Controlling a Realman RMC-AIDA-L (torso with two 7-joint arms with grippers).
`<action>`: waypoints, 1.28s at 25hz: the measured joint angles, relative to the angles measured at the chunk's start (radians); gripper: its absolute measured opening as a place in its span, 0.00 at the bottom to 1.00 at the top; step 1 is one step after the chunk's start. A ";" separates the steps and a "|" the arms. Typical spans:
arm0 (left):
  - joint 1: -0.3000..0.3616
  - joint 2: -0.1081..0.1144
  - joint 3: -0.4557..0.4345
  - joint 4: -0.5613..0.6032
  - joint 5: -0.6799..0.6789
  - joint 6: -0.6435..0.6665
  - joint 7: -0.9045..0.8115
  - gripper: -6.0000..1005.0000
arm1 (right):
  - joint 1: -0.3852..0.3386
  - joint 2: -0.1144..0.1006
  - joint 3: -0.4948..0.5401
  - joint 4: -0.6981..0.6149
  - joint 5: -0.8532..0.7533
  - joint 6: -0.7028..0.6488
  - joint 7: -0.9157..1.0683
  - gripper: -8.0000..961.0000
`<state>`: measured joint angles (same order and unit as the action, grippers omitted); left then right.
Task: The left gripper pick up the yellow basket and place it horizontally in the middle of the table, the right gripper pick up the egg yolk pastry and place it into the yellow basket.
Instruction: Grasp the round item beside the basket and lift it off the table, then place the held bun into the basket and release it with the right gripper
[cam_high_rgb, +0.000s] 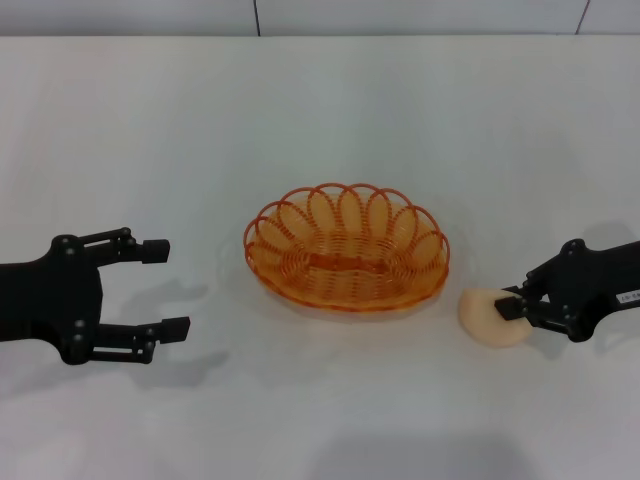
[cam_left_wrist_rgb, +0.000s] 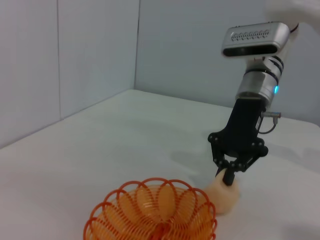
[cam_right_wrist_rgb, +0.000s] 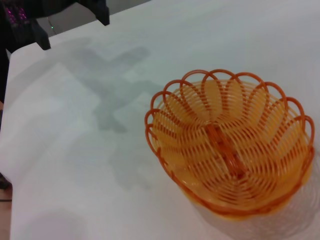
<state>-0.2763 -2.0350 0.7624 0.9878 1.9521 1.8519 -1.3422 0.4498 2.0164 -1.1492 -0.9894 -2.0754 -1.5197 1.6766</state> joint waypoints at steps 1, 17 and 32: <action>0.002 0.000 0.000 0.000 0.002 0.000 0.000 0.89 | 0.001 -0.001 0.007 -0.006 0.000 -0.010 0.000 0.08; 0.038 0.001 0.000 0.001 0.003 0.004 0.019 0.89 | 0.063 0.001 0.114 -0.153 0.158 -0.177 0.086 0.05; 0.040 -0.002 0.002 -0.006 0.021 0.002 0.027 0.89 | 0.054 0.007 -0.387 -0.063 0.473 0.331 -0.091 0.05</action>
<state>-0.2362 -2.0374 0.7644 0.9822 1.9729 1.8542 -1.3149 0.5040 2.0234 -1.5363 -1.0520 -1.6020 -1.1883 1.5852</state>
